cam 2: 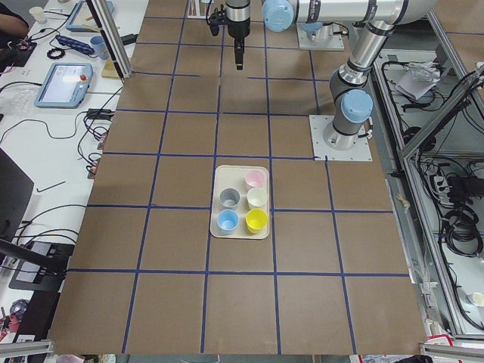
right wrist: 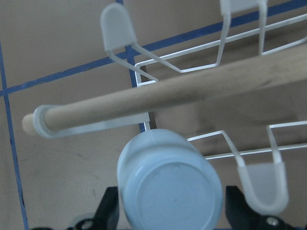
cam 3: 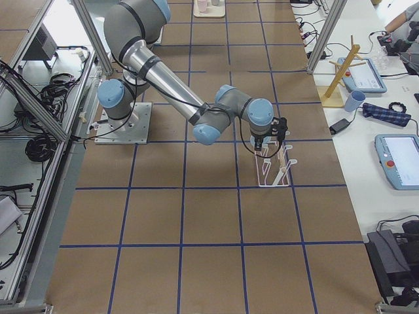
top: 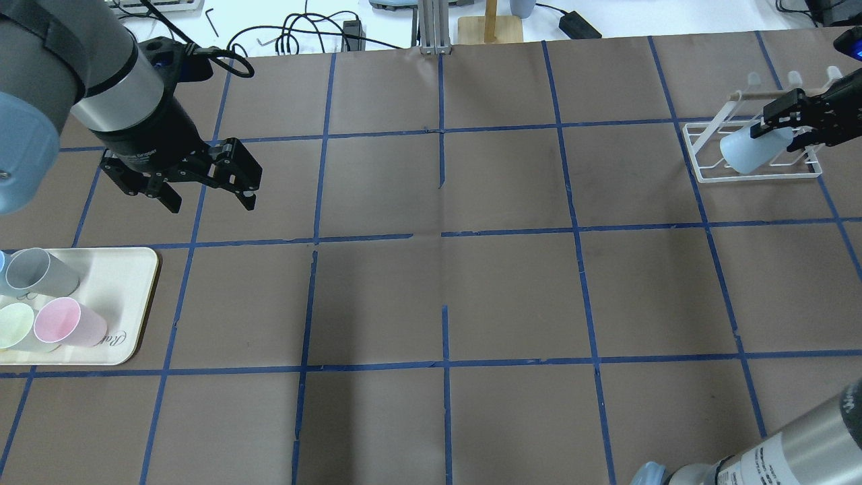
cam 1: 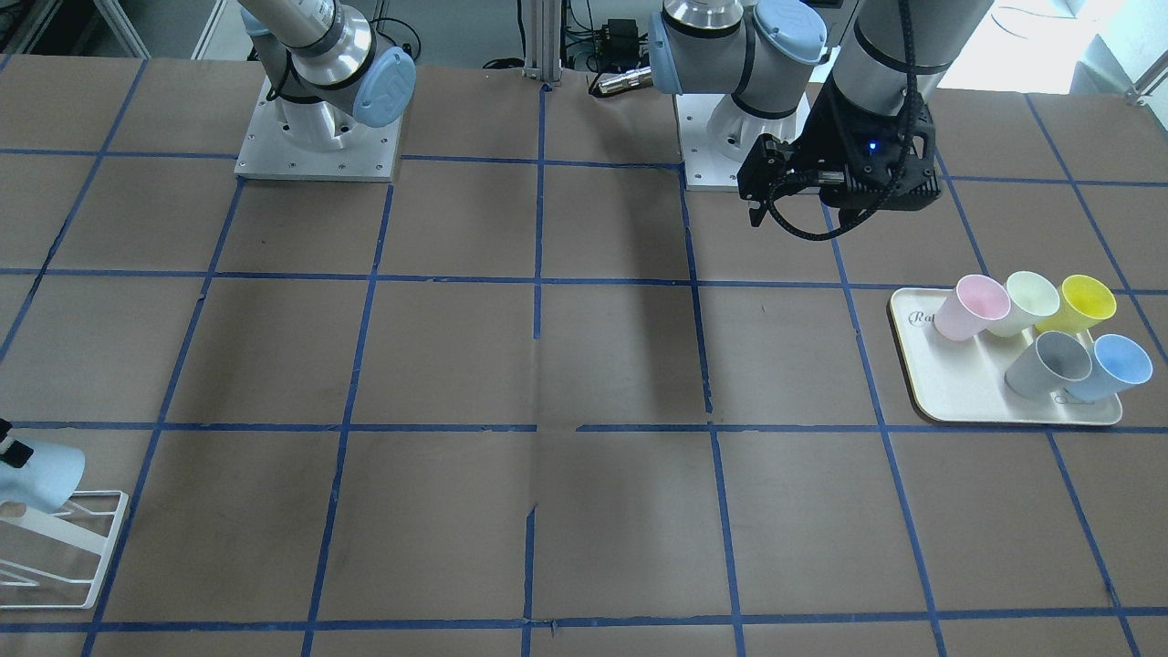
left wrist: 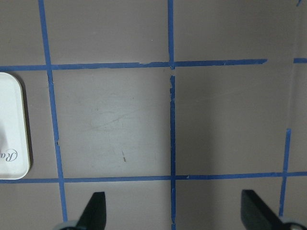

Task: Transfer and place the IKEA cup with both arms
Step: 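Lower the right gripper around the light blue cup and close it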

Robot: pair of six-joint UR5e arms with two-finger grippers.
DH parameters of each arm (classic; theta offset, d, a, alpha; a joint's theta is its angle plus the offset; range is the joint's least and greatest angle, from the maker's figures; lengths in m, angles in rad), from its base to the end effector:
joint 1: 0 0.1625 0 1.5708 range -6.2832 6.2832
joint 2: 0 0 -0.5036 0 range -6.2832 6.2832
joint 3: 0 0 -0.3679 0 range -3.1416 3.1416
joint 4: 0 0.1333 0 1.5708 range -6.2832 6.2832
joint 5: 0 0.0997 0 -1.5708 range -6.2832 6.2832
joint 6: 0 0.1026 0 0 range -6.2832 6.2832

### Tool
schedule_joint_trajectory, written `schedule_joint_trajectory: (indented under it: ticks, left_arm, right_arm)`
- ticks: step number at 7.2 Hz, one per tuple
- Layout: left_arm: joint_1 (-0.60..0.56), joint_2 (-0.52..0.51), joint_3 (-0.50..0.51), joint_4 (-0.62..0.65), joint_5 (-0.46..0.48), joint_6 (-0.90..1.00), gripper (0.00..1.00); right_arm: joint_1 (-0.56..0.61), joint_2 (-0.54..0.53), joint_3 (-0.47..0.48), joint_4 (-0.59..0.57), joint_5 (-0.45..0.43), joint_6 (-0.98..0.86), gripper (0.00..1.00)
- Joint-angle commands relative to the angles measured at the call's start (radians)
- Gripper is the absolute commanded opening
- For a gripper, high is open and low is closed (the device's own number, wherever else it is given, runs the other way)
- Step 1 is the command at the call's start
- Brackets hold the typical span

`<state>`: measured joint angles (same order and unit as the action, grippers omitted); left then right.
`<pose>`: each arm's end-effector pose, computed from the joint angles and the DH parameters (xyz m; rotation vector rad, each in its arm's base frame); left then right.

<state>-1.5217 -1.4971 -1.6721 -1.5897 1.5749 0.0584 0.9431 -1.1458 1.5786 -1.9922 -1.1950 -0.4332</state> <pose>-0.1118 -0.4315 0.5475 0.0147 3.1391 0.0733 -0.2376 -0.6186 0.3704 0.2749 2.7870 -0.2556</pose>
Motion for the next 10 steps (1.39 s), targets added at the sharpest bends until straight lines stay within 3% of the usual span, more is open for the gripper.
schedule_joint_trajectory:
  ticks: [1,3,8,10]
  left_arm:
    - [0.002,-0.002,-0.003,0.001,0.011,0.000,1.00]
    - [0.003,0.000,-0.001,-0.001,0.011,0.006,1.00]
    - [0.003,-0.002,-0.001,0.000,0.008,0.006,1.00]
    - [0.012,0.000,-0.018,-0.021,0.008,0.006,1.00]
  right_arm:
    - [0.000,-0.003,0.000,0.000,0.000,0.002,0.70]
    - [0.003,-0.006,0.000,0.001,0.000,0.004,0.56]
    - [0.003,-0.061,-0.002,0.021,-0.015,0.010,0.55]
    - [0.003,-0.107,-0.005,0.085,-0.044,0.011,0.55]
